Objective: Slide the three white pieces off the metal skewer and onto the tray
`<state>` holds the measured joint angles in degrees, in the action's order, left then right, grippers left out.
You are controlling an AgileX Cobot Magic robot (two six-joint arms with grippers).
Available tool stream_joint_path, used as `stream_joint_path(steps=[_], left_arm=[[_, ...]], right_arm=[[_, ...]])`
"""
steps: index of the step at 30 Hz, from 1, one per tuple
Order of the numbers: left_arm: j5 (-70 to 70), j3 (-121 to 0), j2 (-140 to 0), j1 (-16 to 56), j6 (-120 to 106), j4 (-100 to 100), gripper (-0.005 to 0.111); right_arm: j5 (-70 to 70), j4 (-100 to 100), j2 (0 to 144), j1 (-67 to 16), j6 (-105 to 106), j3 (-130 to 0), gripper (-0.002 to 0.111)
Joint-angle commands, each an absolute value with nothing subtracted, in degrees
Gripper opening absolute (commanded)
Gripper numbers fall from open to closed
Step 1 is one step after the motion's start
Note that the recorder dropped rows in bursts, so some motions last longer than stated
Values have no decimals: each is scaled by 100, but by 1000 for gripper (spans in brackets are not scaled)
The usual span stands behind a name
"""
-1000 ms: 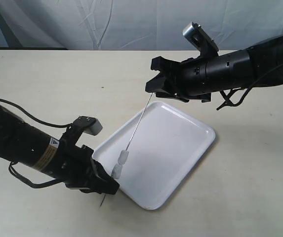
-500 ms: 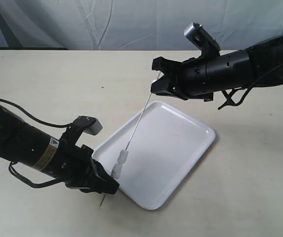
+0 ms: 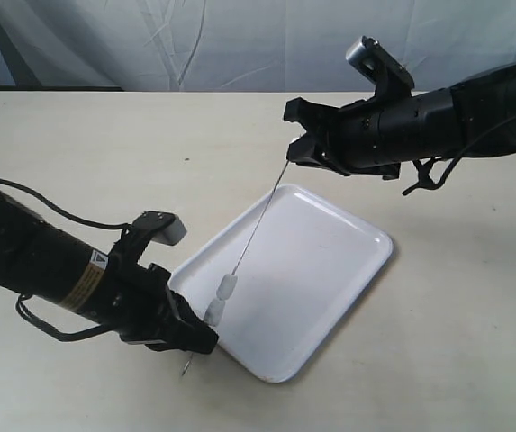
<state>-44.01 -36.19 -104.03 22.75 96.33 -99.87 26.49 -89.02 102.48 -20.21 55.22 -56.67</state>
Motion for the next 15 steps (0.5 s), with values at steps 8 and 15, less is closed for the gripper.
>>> stream_joint_path(steps=[8, 15], left_arm=[[-4300, -3405, -10398, 2283, 9676, -9995, 0], [-4267, -3370, -10398, 2283, 9676, -9995, 0]], right_arm=[[2044, -9042, 10039, -2004, 5564, -5866, 11], [1978, -8808, 9899, -2004, 5548, -5878, 11]])
